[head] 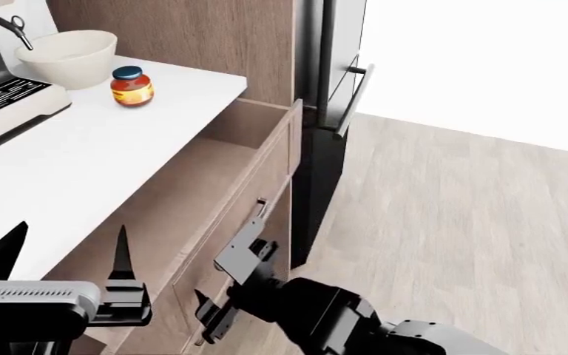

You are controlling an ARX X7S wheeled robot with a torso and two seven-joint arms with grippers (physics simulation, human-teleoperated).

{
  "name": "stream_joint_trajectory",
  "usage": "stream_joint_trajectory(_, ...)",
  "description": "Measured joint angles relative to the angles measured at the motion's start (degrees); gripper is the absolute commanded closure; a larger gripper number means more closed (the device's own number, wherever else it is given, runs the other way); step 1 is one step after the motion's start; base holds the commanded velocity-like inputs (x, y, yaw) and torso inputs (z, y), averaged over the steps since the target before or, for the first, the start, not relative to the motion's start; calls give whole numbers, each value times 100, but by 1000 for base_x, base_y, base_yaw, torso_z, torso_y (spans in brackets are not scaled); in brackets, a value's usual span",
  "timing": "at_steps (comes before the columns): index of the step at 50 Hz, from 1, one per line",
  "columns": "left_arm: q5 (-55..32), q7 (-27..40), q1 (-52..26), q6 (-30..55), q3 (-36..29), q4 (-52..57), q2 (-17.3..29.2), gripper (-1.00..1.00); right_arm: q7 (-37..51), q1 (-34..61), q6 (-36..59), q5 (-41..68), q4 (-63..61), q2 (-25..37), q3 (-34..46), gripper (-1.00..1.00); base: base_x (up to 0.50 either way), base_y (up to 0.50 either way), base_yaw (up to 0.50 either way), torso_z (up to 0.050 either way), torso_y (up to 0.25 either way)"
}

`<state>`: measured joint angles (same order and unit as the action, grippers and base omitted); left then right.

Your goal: Close the left drawer.

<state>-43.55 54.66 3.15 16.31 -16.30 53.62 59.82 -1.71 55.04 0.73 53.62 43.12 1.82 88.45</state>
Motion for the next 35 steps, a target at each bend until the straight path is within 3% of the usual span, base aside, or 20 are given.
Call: stream_joint_trajectory(35, 5, 24, 1, -32, -28, 15, 33, -100, 37, 426, -412, 340, -307, -74, 354, -100, 0, 0, 0, 0, 1)
